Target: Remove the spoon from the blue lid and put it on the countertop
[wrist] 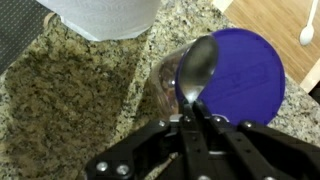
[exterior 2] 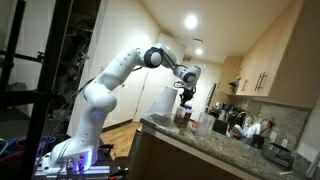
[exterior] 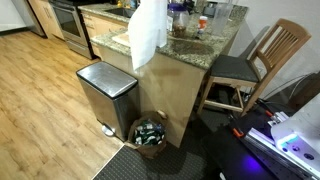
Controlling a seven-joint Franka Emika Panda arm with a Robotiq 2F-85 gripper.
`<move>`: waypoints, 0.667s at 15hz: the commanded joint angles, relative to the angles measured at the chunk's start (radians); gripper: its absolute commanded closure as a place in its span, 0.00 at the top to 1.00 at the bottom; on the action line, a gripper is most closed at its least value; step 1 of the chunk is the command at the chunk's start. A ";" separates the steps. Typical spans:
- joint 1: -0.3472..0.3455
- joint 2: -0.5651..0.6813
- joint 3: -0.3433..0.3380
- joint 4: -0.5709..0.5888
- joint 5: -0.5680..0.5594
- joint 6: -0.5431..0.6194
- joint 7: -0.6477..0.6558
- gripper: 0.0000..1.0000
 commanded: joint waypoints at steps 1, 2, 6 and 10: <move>-0.053 -0.169 -0.020 -0.170 0.029 -0.009 -0.062 0.00; -0.067 -0.216 -0.026 -0.219 0.037 -0.008 -0.083 0.00; -0.110 -0.377 -0.044 -0.401 0.132 -0.046 -0.223 0.00; -0.089 -0.469 -0.037 -0.635 0.257 -0.028 -0.390 0.00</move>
